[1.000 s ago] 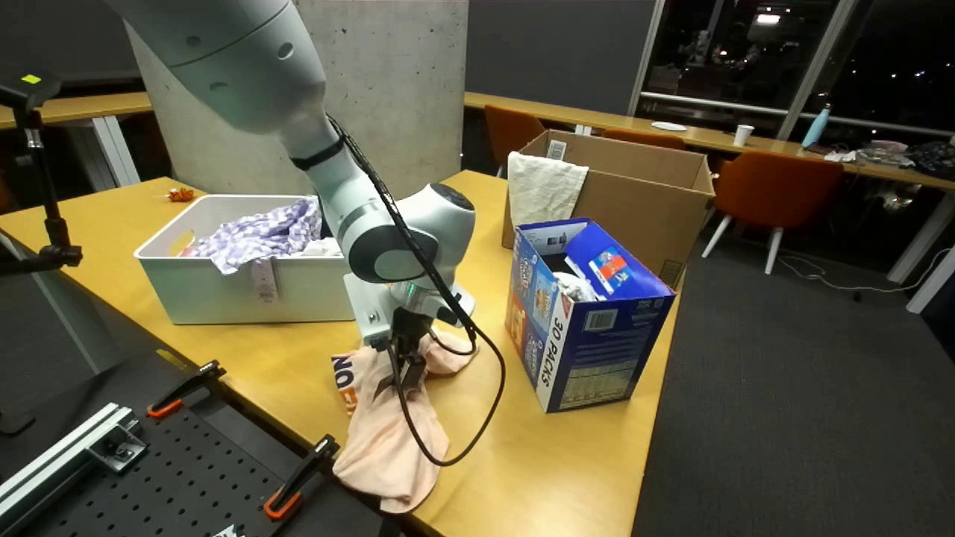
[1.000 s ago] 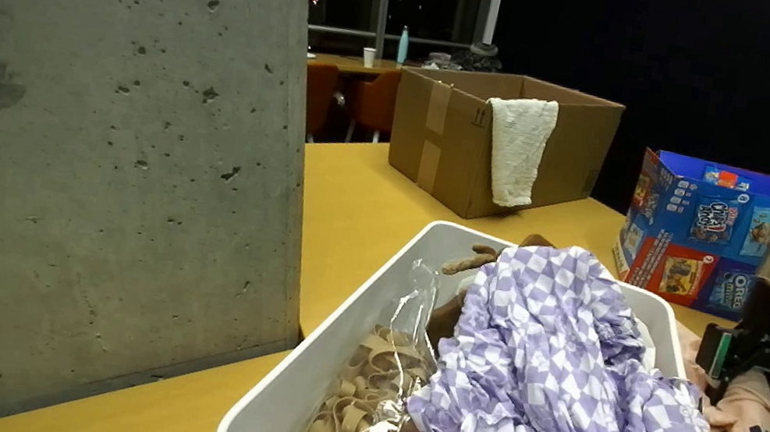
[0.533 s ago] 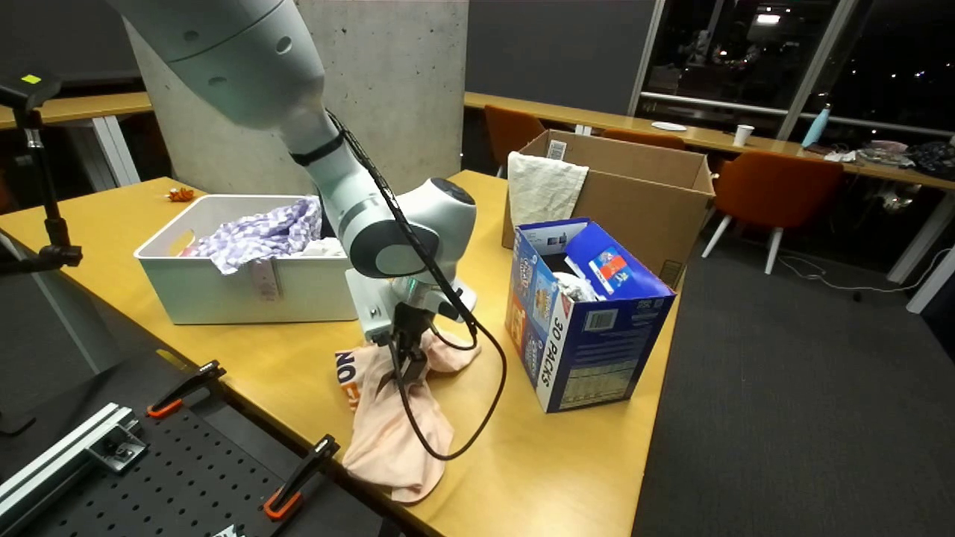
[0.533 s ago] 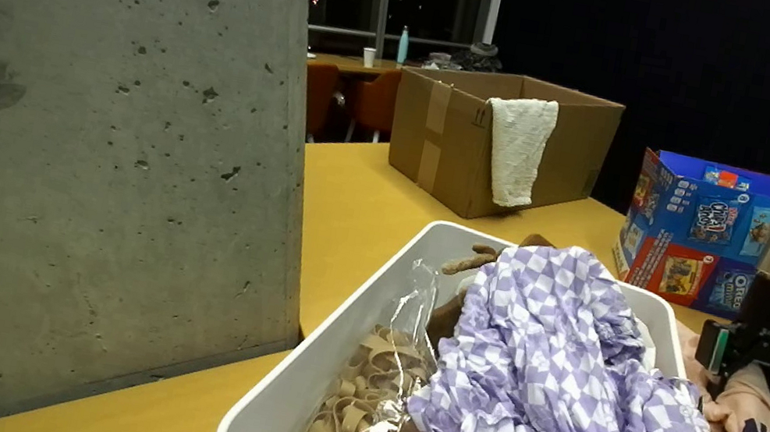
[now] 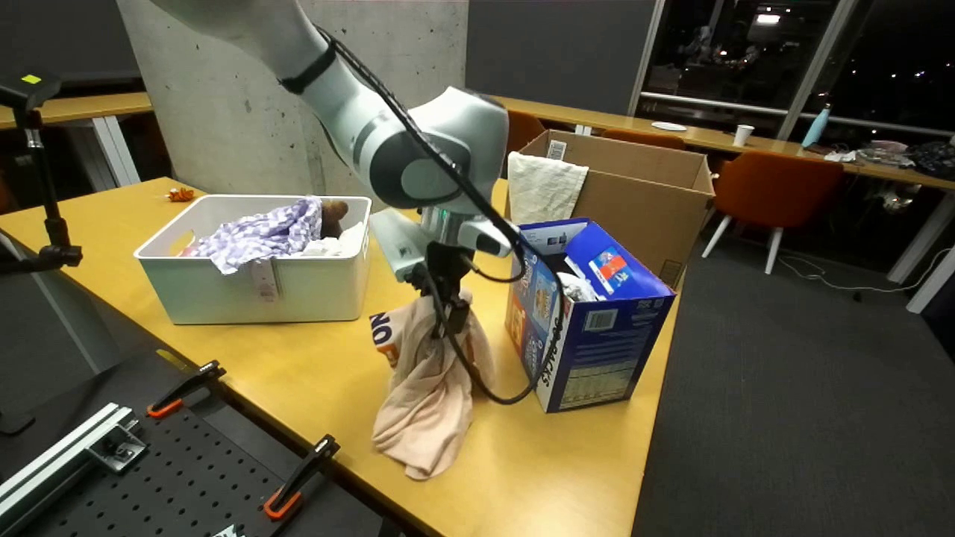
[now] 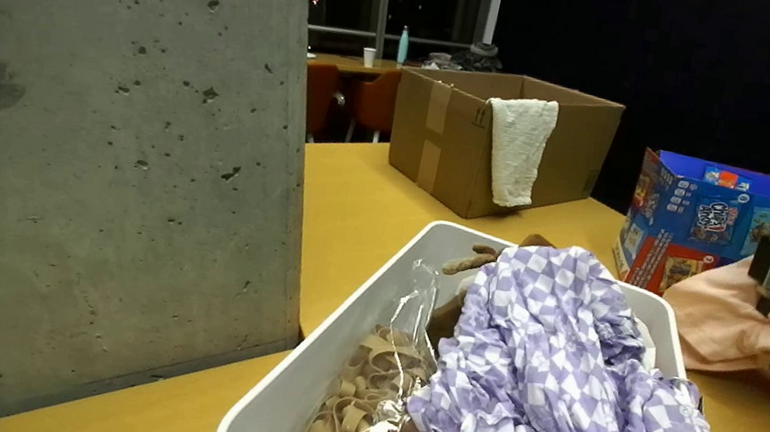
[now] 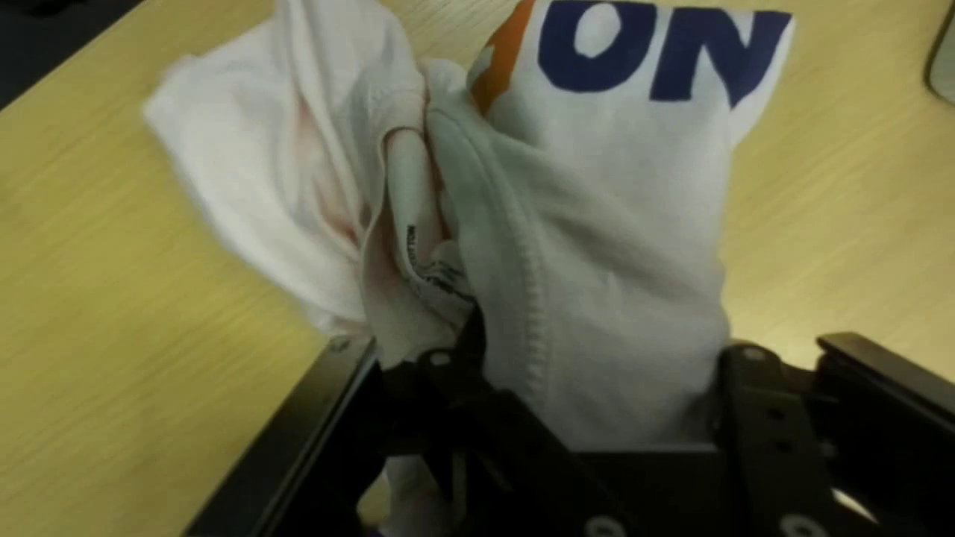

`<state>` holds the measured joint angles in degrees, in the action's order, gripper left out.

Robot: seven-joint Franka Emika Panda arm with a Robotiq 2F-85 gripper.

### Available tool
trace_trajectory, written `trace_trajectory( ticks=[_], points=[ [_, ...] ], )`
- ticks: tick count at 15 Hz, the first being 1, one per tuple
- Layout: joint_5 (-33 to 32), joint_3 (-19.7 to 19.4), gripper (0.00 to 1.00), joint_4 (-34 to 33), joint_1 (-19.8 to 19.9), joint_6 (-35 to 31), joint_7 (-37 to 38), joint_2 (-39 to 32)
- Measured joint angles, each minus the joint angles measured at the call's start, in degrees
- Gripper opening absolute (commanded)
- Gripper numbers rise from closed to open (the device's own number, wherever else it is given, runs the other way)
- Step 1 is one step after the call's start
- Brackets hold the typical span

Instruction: Put the shirt over the spice cup, then put them both in the box

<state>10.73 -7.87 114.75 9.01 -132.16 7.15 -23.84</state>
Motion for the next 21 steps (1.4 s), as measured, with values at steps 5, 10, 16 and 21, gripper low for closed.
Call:
trace_trajectory(
  ticks=[5,10,16,21],
  points=[
    [-10.25,-3.2,0.25,-5.65,-0.11,6.2,2.92,8.68],
    [-15.22,-3.12,0.25,-19.68,-0.32,12.74,0.39,9.73],
    [-16.73,-2.23,0.25,-37.11,-0.65,14.28,-4.38,0.18],
    [-15.2,-1.16,0.25,-48.94,1.89,14.26,-8.3,-15.2]
  ],
)
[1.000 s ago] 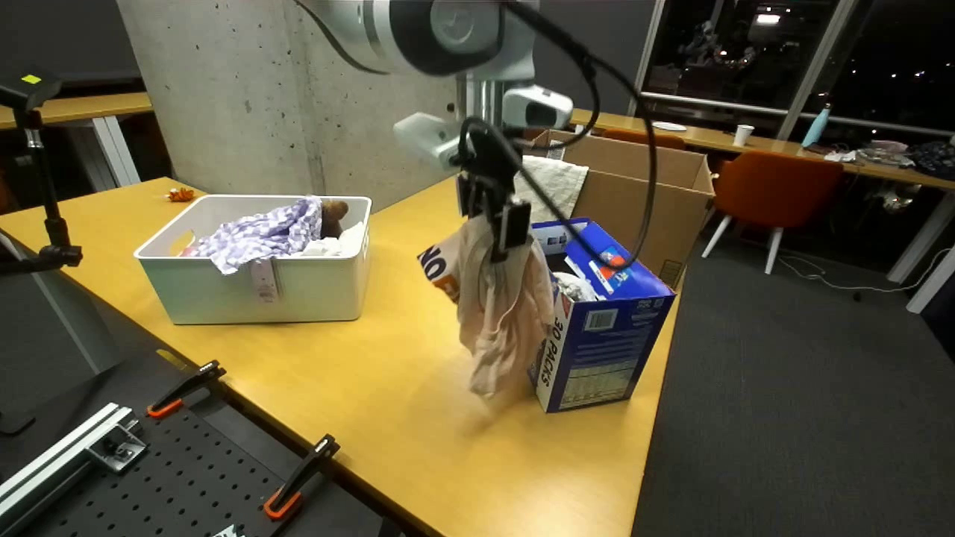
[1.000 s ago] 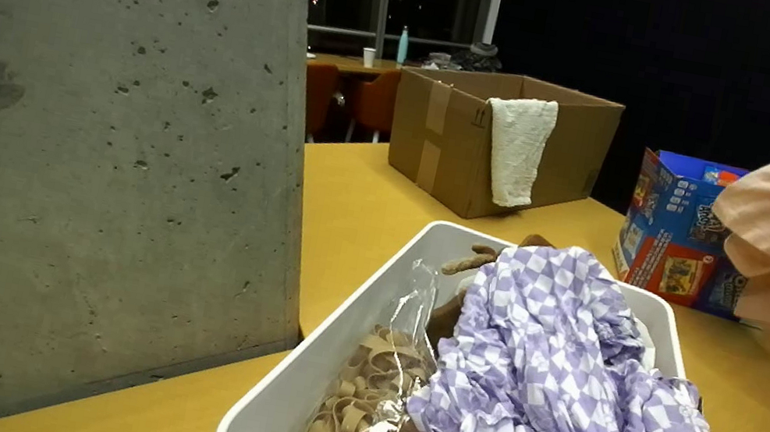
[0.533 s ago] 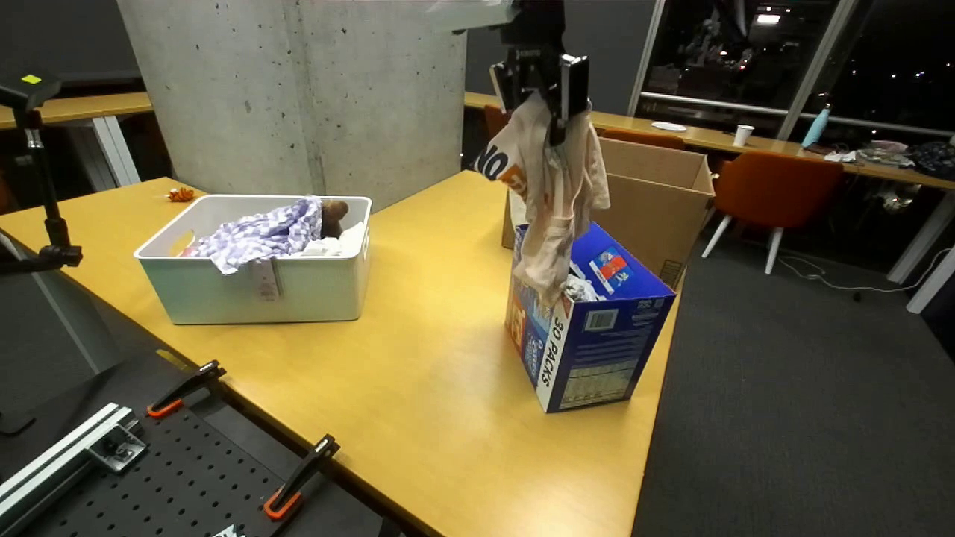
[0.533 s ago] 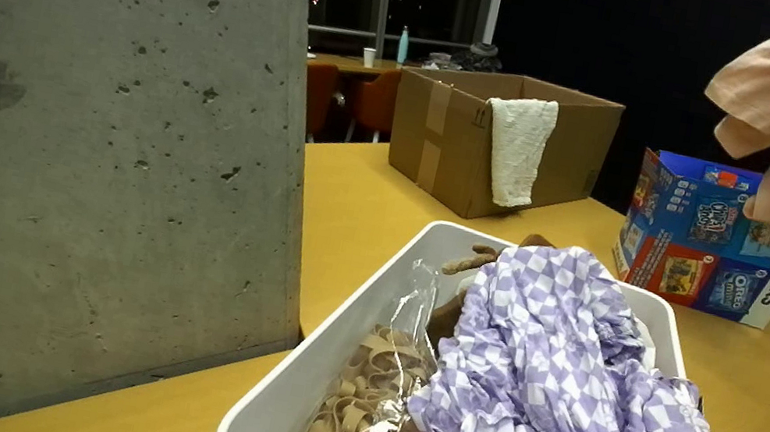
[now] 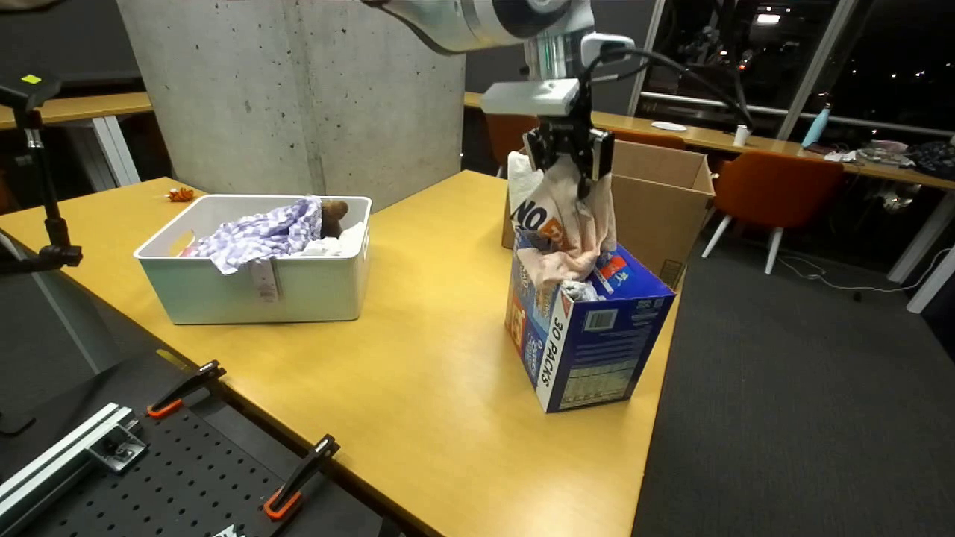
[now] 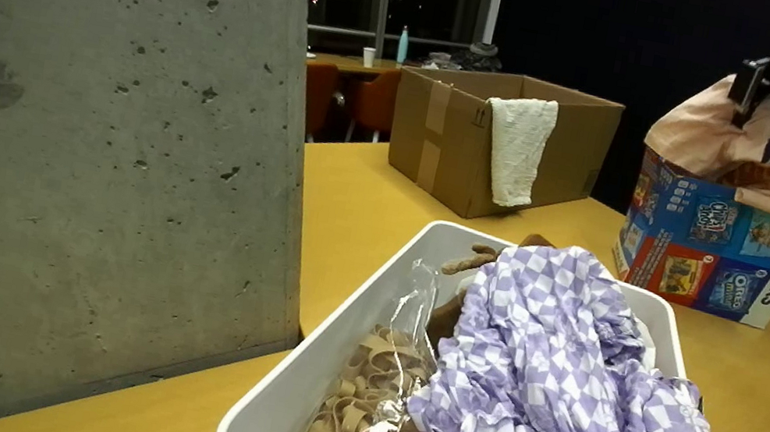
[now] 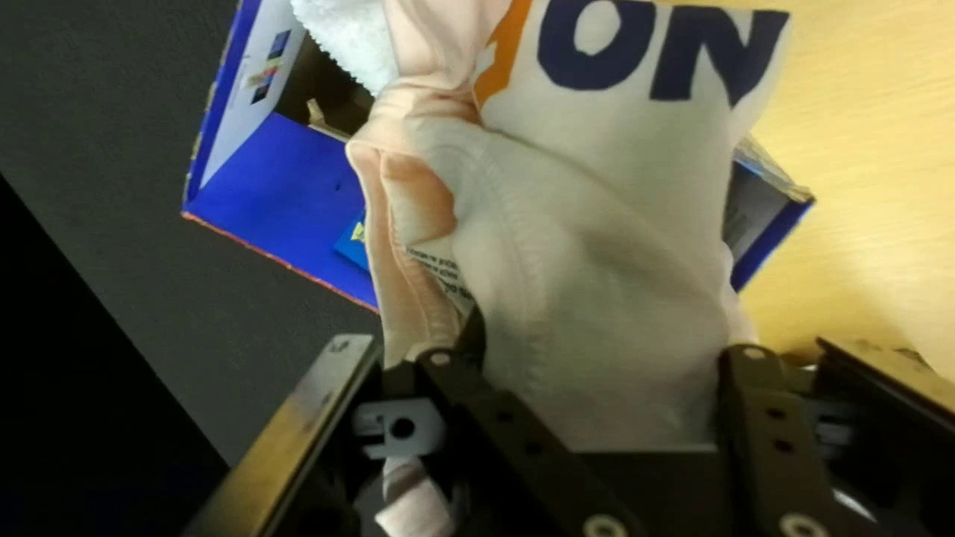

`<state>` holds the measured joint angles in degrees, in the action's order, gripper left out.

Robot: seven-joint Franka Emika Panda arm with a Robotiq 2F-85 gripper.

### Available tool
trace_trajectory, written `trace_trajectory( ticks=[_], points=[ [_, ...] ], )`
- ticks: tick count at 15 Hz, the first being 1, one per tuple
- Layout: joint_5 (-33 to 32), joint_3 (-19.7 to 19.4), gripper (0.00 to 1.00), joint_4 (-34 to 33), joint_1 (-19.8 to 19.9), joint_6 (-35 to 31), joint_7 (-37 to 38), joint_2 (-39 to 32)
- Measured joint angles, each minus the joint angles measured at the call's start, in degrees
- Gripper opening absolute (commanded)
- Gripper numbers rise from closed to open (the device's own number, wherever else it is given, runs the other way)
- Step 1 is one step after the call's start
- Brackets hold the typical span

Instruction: Put the shirt over the spice cup, then put them both in the box

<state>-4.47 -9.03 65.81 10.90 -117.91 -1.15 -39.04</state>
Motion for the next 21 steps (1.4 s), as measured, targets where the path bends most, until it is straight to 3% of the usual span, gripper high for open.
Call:
trace_trajectory(
  ticks=[1,2,3,6,10,17,21],
  points=[
    [0.38,0.44,0.25,-2.32,0.61,0.0,-0.67,-3.16],
    [0.59,0.79,0.61,-4.6,1.08,0.0,-1.12,-6.09],
    [0.63,0.99,0.77,-6.87,1.42,0.01,-1.43,-8.76],
    [0.64,1.15,0.98,-10.4,1.72,-0.01,-1.7,-12.05],
    [0.64,1.31,1.0,-6.42,1.0,-0.33,-1.66,-8.52],
    [0.68,1.84,1.0,13.27,-1.48,-0.49,-1.02,5.81],
    [0.96,2.5,1.0,25.22,-2.9,-5.14,-0.14,13.25]
  ],
)
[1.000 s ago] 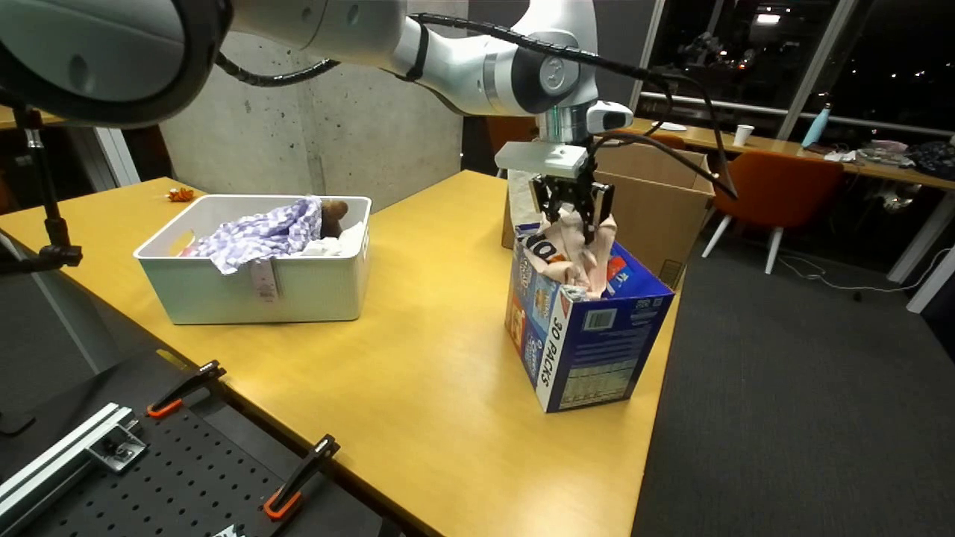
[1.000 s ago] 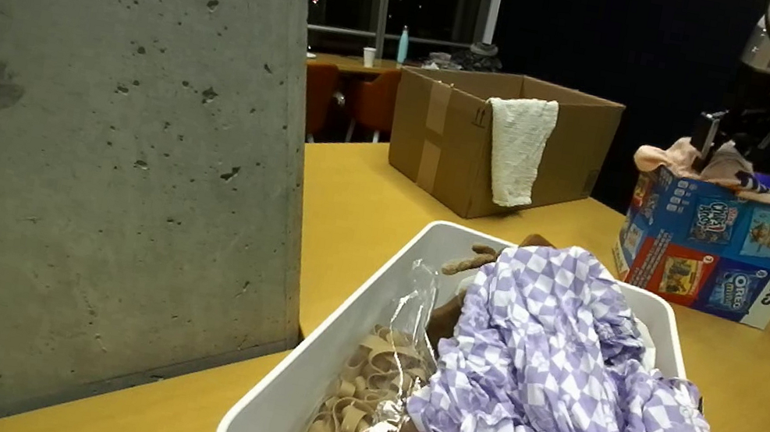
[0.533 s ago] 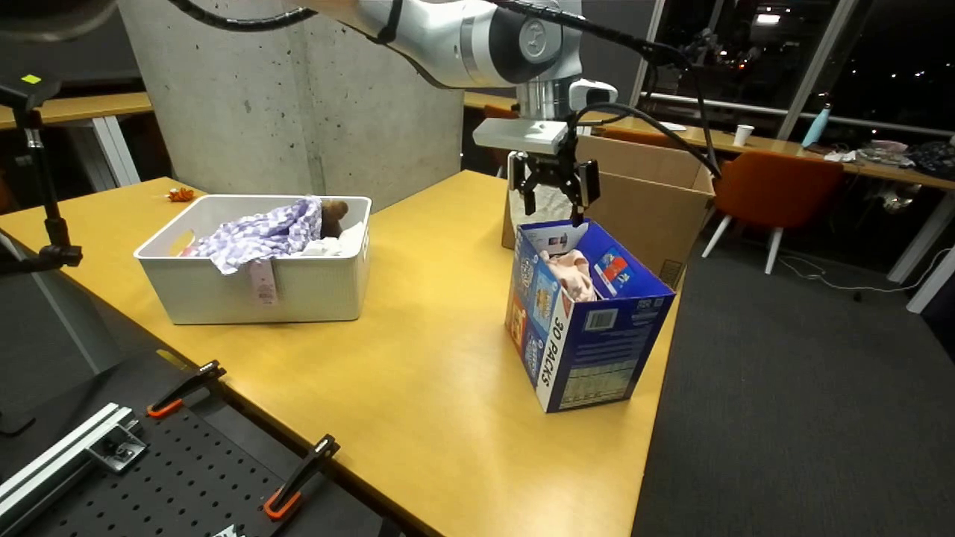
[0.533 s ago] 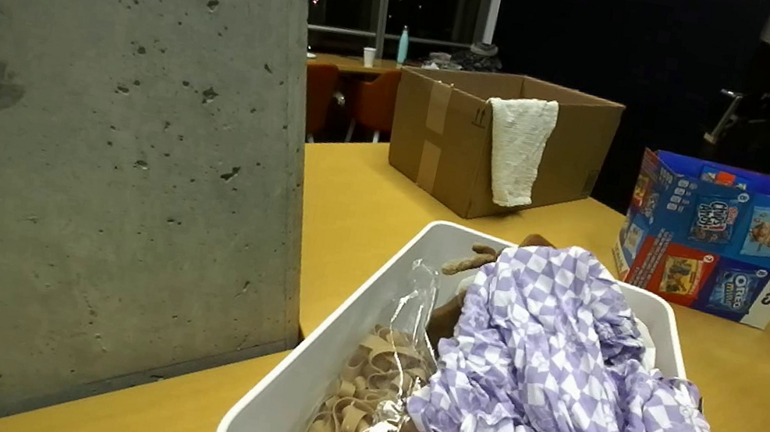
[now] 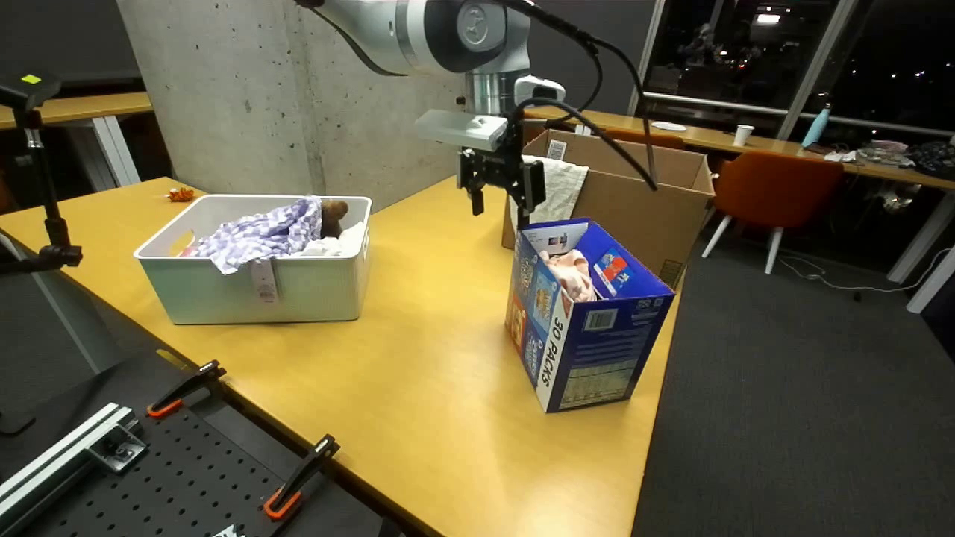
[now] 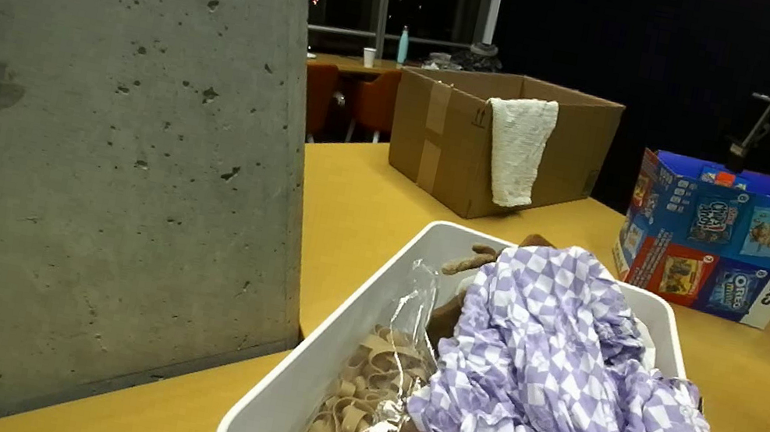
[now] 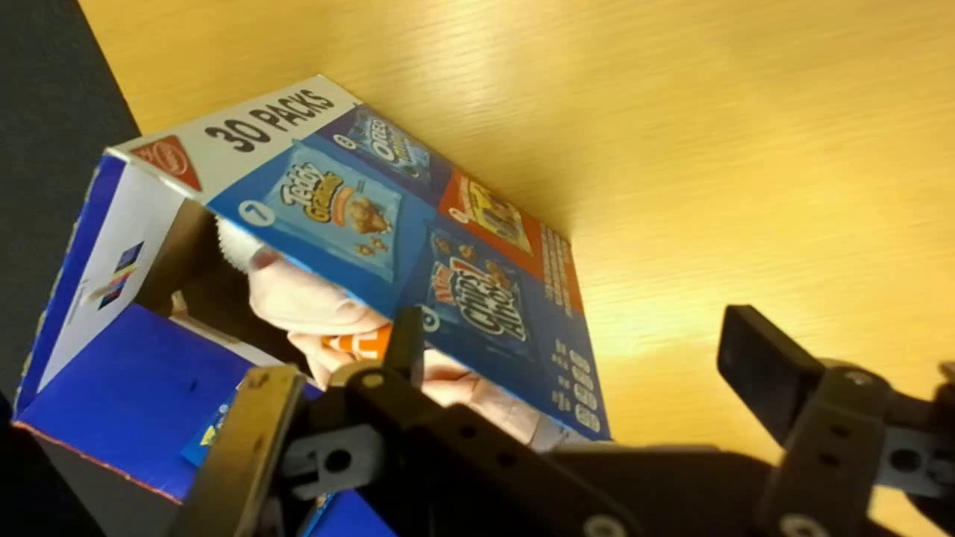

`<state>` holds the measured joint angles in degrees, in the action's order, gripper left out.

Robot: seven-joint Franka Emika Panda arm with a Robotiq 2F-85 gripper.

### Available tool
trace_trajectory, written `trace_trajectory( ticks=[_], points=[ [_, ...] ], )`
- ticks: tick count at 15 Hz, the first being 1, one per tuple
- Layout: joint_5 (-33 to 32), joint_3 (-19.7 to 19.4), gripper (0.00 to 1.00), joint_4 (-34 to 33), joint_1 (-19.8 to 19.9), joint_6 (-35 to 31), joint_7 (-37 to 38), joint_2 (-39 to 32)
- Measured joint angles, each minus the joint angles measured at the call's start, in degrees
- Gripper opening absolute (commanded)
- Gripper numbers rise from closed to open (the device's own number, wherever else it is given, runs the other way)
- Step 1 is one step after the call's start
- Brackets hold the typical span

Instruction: Put the shirt over the spice cup, then put them both in the box

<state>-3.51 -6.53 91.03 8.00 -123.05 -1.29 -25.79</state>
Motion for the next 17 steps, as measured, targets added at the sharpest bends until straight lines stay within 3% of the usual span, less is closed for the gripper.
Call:
trace_trajectory(
  ticks=[8,12,17],
  points=[
    [0.01,1.87,1.0,25.91,-4.67,-13.08,1.73,15.41],
    [-0.5,4.48,1.0,38.98,-7.78,-16.56,3.68,24.73],
    [-0.5,7.85,1.0,45.92,-10.03,-16.48,5.91,32.69]
  ],
)
